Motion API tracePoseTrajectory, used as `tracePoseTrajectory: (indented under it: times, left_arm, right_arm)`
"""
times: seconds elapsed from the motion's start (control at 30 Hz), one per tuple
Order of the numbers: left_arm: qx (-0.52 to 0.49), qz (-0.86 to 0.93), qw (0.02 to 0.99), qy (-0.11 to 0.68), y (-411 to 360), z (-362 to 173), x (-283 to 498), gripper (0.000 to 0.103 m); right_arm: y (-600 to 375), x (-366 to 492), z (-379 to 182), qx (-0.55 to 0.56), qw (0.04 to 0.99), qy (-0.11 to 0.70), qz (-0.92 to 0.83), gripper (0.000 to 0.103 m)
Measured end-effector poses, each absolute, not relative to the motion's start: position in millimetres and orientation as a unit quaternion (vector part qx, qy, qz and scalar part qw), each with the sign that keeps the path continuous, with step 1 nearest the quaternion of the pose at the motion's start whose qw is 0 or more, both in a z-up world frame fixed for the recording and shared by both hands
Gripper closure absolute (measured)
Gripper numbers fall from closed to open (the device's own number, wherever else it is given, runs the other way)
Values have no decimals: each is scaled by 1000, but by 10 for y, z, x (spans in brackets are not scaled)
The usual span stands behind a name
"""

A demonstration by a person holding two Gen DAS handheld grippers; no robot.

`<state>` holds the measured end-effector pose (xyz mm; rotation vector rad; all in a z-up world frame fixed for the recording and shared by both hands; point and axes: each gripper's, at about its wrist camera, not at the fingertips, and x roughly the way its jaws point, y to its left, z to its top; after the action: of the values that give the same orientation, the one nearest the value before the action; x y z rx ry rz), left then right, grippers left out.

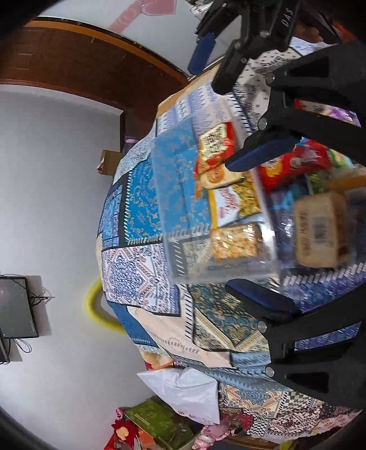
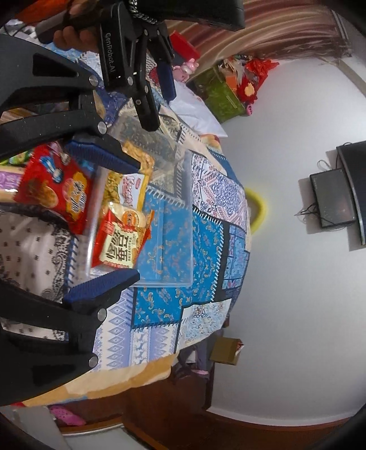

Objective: Organize snacks
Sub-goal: 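Grasp the boxed cake with the left gripper while the right grasps the red cartoon chip bag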

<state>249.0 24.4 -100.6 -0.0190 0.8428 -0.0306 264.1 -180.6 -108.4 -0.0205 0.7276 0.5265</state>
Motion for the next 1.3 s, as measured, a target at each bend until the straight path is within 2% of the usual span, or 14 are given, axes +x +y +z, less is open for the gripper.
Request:
tracePoseTrajectory:
  times: [0.23, 0.57, 0.77, 1.1, 1.13, 1.2, 1.3]
  left_arm:
    - [-2, -20, 900, 435, 299, -1269, 2152, 25]
    - [-29, -26, 871, 489, 320, -1772, 2084, 25]
    - [-20, -27, 875, 483, 281, -1868, 2043, 21]
    - [-41, -39, 889, 455, 359, -1924, 1977, 23]
    - [-43, -39, 889, 454, 369, -1924, 1966, 23]
    - [-48, -39, 891, 450, 394, -1917, 1942, 24]
    - [-45, -29, 895, 444, 434, -1894, 1877, 25]
  right_arm:
    - [-1686, 2394, -1197, -30, 897, 356, 260, 34]
    - [-1631, 2284, -1473, -32, 881, 393, 261, 34]
    - [-1527, 2358, -1645, -36, 868, 419, 264, 34]
    - [-1255, 2622, -1969, -60, 837, 476, 262, 34]
    - [-1246, 2626, -1989, -60, 835, 479, 262, 33]
    - [-1237, 2633, -2013, -61, 834, 482, 260, 20]
    - [-1210, 2623, -2048, -70, 833, 484, 259, 16]
